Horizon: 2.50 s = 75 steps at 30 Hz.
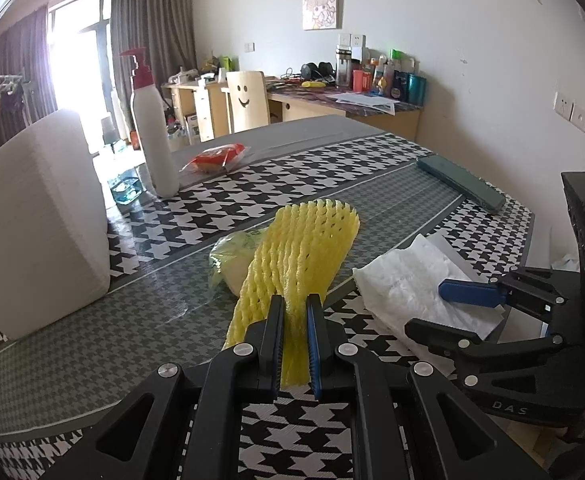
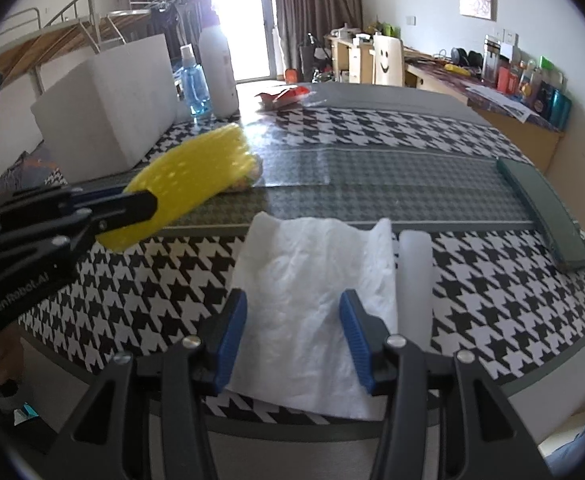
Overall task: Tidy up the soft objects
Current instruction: 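Lift the yellow net with the left tool while the right tool carries the tissue, then carry the net and tissue over the white foam box with both tools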
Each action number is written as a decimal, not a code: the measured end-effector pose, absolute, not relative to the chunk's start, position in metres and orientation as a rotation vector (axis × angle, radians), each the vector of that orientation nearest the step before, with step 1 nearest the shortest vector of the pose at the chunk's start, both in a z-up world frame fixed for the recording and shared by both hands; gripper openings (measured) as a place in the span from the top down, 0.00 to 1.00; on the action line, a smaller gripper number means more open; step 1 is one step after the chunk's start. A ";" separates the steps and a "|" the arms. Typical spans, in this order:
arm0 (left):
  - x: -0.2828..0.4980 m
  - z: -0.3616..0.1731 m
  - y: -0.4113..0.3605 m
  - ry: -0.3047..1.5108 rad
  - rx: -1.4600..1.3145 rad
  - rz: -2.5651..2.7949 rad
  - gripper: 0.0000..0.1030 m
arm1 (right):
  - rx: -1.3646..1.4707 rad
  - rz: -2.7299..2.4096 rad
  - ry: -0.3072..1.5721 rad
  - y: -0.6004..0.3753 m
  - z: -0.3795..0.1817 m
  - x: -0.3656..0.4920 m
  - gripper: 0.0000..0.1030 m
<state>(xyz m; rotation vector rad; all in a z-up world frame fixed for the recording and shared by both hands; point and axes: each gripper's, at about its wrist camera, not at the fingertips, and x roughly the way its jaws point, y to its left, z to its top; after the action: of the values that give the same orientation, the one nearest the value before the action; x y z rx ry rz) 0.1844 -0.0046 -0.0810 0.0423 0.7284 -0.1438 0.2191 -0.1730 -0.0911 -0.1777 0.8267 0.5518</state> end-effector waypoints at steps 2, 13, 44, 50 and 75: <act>0.181 -0.080 -0.002 0.722 0.040 -0.143 0.89 | -0.195 0.541 0.824 -0.171 -0.092 0.217 0.49; 0.167 -0.066 0.012 0.681 0.012 -0.132 0.89 | -0.195 0.470 0.870 -0.171 -0.088 0.224 0.95; 0.117 -0.003 0.054 0.500 0.024 -0.024 0.89 | -0.115 0.602 0.573 -0.150 -0.003 0.194 0.94; 0.116 0.008 0.067 0.480 0.017 -0.004 0.89 | -0.114 0.623 0.542 -0.143 0.005 0.196 0.94; 0.129 0.048 0.094 0.384 0.034 0.079 0.89 | -0.111 0.672 0.438 -0.116 0.039 0.213 0.94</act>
<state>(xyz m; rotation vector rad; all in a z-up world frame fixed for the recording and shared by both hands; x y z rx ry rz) 0.1290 0.0943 0.0480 0.0341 0.3839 0.0787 0.2132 -0.1158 0.0394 -0.1114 0.4381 0.6716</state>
